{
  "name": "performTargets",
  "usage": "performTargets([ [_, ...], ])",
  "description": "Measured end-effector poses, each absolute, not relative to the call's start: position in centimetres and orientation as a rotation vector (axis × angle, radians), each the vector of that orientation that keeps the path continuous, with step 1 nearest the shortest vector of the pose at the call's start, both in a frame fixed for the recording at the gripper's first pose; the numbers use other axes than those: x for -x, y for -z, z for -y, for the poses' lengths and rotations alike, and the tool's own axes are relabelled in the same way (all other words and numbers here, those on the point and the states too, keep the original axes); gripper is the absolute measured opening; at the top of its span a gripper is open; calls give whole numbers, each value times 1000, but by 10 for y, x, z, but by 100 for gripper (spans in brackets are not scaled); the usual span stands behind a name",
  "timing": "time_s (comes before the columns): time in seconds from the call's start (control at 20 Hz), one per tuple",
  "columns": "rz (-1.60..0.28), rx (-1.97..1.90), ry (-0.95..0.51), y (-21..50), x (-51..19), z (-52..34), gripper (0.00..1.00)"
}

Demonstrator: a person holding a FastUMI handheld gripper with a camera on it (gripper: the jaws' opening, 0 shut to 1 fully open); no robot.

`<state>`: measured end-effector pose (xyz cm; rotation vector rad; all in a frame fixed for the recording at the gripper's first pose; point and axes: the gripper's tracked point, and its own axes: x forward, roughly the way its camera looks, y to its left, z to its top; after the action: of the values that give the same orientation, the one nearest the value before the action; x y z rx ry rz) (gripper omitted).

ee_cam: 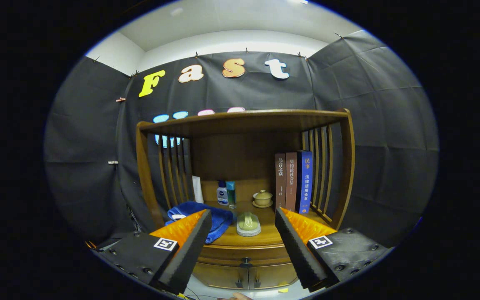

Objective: Pull open the drawer, take out the items inside it, and place them on the countertop above the cabinet.

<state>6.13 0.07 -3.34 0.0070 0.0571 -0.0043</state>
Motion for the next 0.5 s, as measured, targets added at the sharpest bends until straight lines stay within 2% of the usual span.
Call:
performTargets([
  [0.5,19,-24,-14,-13,-15,-5,99],
])
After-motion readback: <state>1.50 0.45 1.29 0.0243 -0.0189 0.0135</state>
